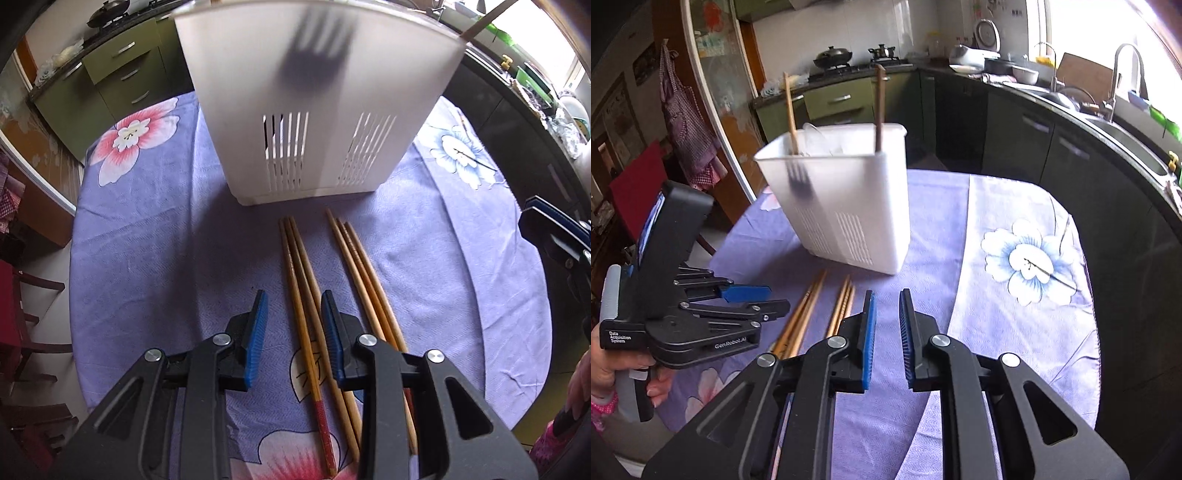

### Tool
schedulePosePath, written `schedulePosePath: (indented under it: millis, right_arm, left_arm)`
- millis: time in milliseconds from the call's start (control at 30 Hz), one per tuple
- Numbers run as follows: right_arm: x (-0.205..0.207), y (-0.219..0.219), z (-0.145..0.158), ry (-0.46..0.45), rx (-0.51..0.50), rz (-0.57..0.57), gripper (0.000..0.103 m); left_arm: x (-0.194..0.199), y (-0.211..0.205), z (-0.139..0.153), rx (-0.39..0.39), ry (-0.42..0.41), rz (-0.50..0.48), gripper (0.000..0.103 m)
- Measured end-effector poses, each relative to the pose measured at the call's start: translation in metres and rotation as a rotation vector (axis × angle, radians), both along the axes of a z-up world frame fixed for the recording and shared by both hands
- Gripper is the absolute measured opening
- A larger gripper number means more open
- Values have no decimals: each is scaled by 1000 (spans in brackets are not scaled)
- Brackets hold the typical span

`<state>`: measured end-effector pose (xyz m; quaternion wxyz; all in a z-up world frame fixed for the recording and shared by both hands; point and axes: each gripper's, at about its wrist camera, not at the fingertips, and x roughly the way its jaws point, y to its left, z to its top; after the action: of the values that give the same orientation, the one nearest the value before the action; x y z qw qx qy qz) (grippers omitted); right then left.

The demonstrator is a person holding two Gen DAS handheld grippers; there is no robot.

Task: Organize utensils
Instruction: 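Lower the left gripper onto a chopstick while the right gripper grasps another chopstick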

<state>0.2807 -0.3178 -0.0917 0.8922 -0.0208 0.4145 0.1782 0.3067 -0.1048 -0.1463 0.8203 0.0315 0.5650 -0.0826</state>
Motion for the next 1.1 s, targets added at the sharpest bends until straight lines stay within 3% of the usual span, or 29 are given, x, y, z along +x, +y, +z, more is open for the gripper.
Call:
schedulePosePath:
  millis: [167,567,633,867,1100]
  right_arm:
    - [5,-11,-14,26,7,-18,13]
    - [20,-12,-10,46,5,-15,13]
    - [20,-12,-9,47,7,-16,13]
    - [18,-17,-9,49,14,-15,13]
    - [21,-16,-14,65,29,-12,13]
  left_arm:
    - [9,1,-11,28,19,20,25]
    - [26,-6,-24,68,42,28,23]
    - [28,-10,-24,84,37,25,18]
    - [30,-16,-23,107,50,27,16]
    - [33,-8,-28,97,76,35,15]
